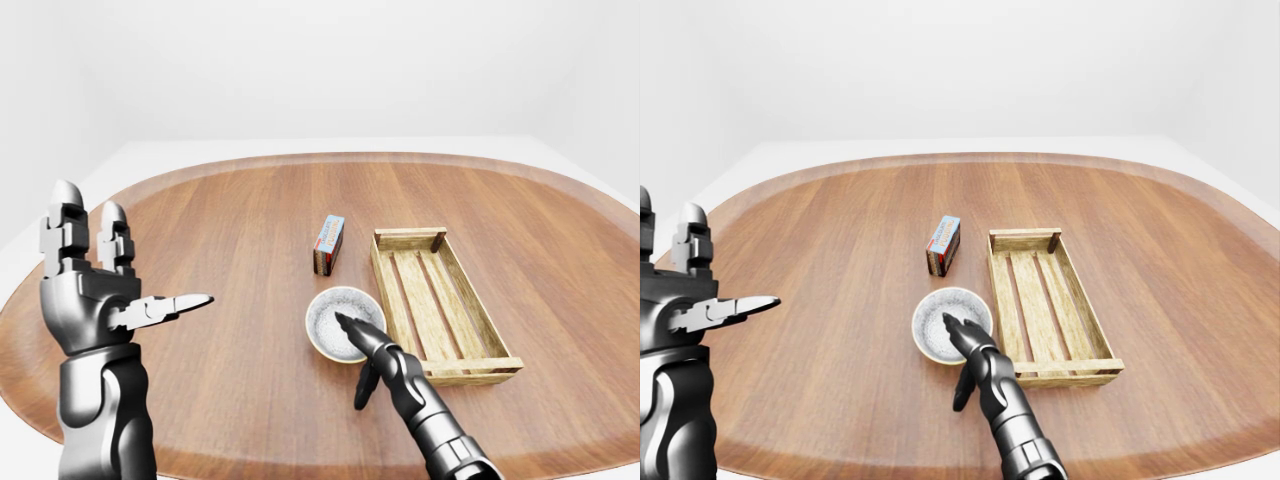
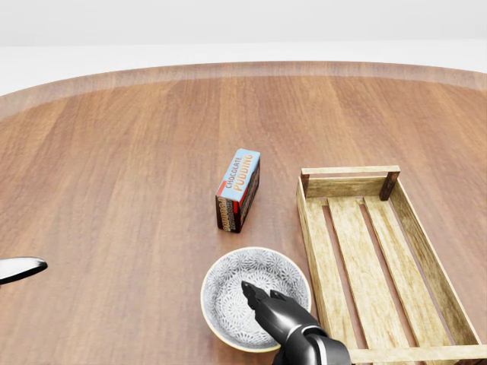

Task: Pick up the bowl on the left and put it in the tray.

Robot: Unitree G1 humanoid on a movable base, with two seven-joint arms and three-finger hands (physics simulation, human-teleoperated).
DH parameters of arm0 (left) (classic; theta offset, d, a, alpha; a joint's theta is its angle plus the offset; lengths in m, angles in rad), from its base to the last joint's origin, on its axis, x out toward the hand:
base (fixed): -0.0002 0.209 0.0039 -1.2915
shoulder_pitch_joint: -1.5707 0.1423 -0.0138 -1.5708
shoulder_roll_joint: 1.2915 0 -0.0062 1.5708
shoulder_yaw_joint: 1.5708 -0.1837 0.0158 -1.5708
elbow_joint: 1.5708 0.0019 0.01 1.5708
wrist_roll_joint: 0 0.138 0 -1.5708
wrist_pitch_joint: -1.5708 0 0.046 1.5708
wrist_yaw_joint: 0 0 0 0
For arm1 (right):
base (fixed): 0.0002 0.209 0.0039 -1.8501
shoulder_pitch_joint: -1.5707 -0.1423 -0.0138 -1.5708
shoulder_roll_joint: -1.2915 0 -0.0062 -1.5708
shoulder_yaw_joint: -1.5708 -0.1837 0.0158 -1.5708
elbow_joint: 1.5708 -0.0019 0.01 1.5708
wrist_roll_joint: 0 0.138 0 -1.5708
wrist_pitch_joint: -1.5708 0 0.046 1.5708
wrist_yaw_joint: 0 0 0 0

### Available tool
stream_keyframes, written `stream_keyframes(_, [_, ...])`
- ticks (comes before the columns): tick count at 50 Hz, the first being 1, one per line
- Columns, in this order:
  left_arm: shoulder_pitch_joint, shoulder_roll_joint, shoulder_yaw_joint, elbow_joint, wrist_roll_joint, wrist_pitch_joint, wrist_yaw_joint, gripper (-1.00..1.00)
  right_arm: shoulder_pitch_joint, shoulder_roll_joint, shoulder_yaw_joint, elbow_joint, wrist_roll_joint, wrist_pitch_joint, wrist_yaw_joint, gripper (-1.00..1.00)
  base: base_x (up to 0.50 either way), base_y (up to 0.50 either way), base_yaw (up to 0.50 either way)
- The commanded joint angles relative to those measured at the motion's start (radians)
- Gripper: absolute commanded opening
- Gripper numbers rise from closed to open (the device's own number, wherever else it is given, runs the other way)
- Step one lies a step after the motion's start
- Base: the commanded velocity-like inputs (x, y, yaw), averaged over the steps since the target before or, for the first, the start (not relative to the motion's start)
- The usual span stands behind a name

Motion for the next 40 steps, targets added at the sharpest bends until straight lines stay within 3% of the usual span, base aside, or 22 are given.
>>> stream_keyframes(1, [0.003,-0.003,-0.006,-0.001,0.005,0.000,-0.002,1.00,-0.005,0.010,0.011,0.055,0.013,0.000,-0.016,1.00,0.00,0.00,0.00])
stream_keyframes(4, [0.004,-0.004,-0.009,-0.002,0.008,0.000,-0.003,1.00,-0.008,0.011,0.012,0.059,0.012,0.000,-0.015,1.00,0.00,0.00,0.00])
stream_keyframes(5, [0.006,-0.006,-0.011,-0.004,0.010,0.000,-0.003,1.00,-0.008,0.012,0.014,0.060,0.012,0.000,-0.014,0.56,0.01,0.00,0.00])
stream_keyframes(6, [0.006,-0.006,-0.010,-0.005,0.010,0.000,-0.003,1.00,-0.005,0.012,0.018,0.057,0.009,0.000,-0.010,-0.92,0.00,0.00,0.00])
stream_keyframes(7, [0.006,-0.006,-0.010,-0.006,0.009,0.000,-0.004,1.00,-0.005,0.014,0.018,0.065,0.009,0.000,-0.014,-1.00,0.00,0.00,0.00])
stream_keyframes(27, [0.009,-0.010,-0.015,-0.011,0.013,0.000,-0.007,1.00,-0.010,0.031,0.029,0.079,0.009,0.000,-0.013,-1.00,0.00,0.00,0.00])
stream_keyframes(40, [0.012,-0.015,-0.017,-0.028,0.017,0.000,-0.006,1.00,-0.020,0.057,0.074,-0.166,-0.121,0.000,0.174,-1.00,0.00,0.00,0.00])
